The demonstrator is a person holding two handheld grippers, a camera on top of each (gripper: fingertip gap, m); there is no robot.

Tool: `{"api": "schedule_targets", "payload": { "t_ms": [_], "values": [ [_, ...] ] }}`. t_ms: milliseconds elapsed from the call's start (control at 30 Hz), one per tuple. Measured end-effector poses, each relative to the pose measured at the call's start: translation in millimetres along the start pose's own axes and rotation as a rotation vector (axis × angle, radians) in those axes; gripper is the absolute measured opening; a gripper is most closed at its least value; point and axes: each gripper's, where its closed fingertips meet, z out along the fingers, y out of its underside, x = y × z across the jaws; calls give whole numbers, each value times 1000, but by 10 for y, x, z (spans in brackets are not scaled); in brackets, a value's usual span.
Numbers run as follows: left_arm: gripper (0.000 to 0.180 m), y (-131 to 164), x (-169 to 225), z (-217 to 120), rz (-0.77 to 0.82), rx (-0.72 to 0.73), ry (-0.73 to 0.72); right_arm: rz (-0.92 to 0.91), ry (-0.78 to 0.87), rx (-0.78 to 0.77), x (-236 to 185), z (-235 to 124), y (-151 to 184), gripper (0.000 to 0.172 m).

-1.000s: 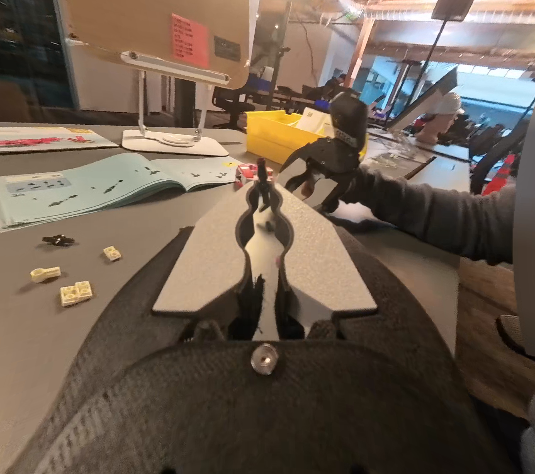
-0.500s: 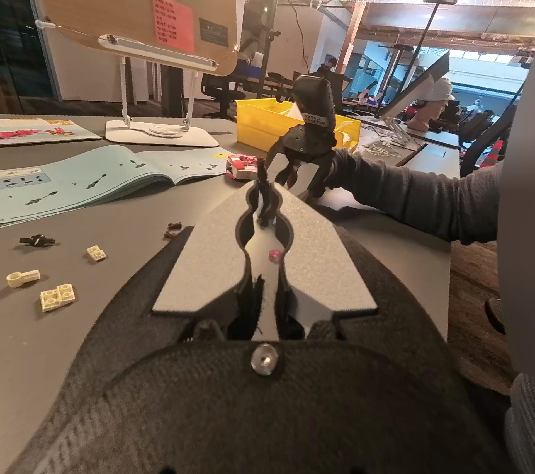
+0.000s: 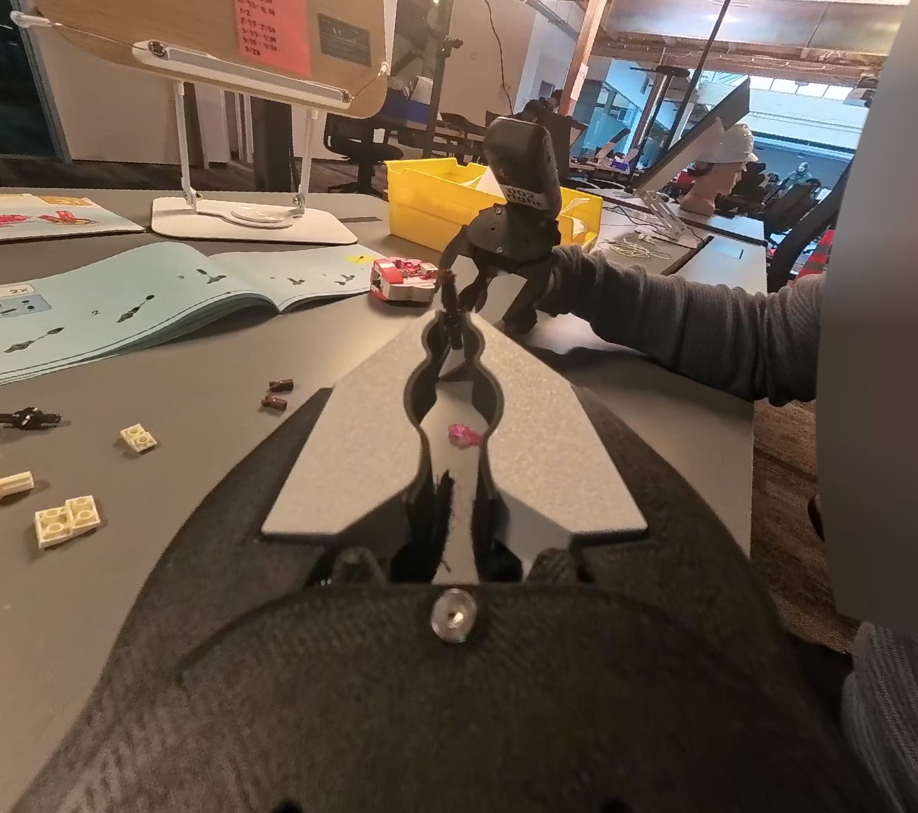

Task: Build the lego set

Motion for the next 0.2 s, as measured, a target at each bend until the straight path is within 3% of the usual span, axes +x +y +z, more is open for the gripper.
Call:
{"api": "schedule_targets", "payload": {
  "t_ms": [100, 200],
  "values": [
    [5, 20, 0, 11, -7, -14, 2, 11, 35, 25, 45, -1, -53, 5],
    [5, 28, -2, 15, -14, -19, 4, -82, 87, 274, -52, -86, -480, 5]
  ]
}}
